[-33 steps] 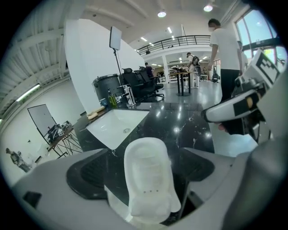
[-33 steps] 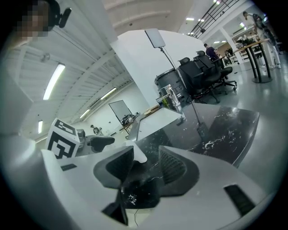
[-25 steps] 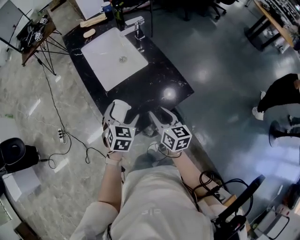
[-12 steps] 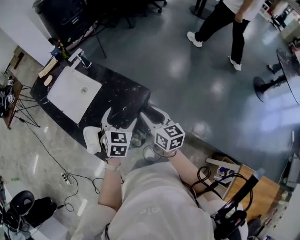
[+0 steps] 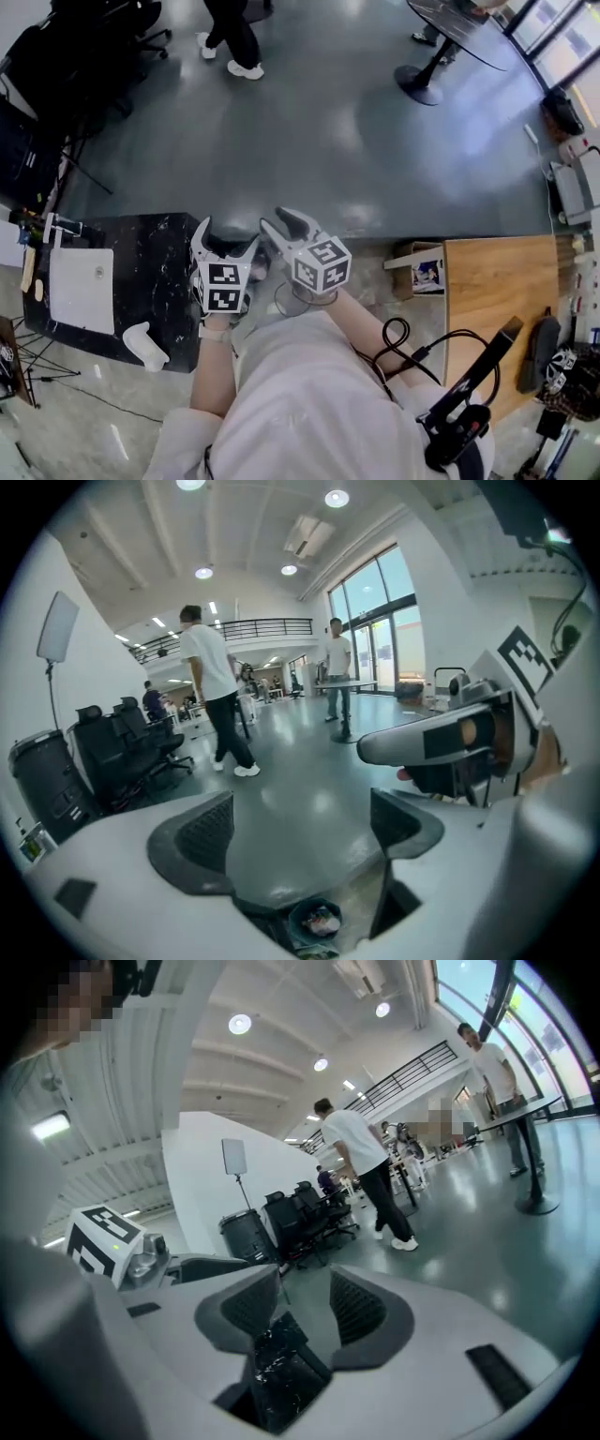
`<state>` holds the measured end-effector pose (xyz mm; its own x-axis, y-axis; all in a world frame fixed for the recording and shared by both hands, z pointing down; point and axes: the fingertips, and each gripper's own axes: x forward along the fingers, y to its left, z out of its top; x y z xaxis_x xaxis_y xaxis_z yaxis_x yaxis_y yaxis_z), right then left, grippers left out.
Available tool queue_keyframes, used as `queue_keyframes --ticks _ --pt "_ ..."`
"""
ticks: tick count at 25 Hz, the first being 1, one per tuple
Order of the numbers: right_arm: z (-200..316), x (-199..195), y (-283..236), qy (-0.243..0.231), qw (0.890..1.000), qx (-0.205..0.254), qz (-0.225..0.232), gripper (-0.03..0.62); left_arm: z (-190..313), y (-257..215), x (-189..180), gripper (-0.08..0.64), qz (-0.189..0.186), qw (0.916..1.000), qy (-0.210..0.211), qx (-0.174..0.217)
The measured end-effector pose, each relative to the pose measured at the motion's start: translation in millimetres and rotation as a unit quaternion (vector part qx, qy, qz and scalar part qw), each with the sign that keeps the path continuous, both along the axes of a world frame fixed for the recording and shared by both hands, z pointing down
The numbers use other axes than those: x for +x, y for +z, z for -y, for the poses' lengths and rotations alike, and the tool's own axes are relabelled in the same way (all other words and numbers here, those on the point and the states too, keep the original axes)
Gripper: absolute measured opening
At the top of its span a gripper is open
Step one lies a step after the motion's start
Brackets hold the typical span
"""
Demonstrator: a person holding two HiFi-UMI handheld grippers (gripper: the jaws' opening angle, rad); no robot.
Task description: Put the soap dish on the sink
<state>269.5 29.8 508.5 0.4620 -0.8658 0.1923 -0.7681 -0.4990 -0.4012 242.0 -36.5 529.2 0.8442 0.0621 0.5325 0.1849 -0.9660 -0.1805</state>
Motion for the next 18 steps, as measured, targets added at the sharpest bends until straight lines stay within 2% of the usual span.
queue_keyframes --ticks 3,7,10,11,12,14,15,18 --pt "-53.9 14.5 -1.8 0.047 0.999 0.004 0.005 0.169 -55.2 -2.2 15.2 0.463 0.003 0.9986 0.052 -0.006" --pt "-127.7 17.3 -16.3 0.11 0.994 0.018 0.001 0.169 -129.1 -3.2 14.6 0.453 0.007 0.992 0.125 -0.013" --pt "-173.7 8.4 -25.7 0.146 0.989 0.033 0.003 0.169 -178.7 -9.9 8.5 0.422 0.003 0.9838 0.164 -0.073" --pt "-184.2 5.0 -25.5 0.156 0.987 0.039 0.005 0.17 -190.4 -11.0 7.4 0.394 0.001 0.9798 0.175 -0.097" --pt "-193.1 1.2 -24.6 0.163 0.985 0.047 0.006 0.169 -199.7 -12.1 7.0 0.331 -0.004 0.9754 0.185 -0.12" --pt "-208.8 -6.3 -22.8 0.175 0.982 0.068 0.007 0.169 -216.0 -14.9 7.3 0.113 -0.017 0.9658 0.204 -0.159" --pt "-216.4 -10.0 -21.9 0.181 0.98 0.082 0.01 0.169 -224.3 -15.1 6.7 0.067 -0.02 0.9607 0.215 -0.175" --pt "-240.0 -19.5 -20.8 0.202 0.971 0.125 0.027 0.169 -250.3 -10.4 0.2 0.044 -0.011 0.9472 0.25 -0.2"
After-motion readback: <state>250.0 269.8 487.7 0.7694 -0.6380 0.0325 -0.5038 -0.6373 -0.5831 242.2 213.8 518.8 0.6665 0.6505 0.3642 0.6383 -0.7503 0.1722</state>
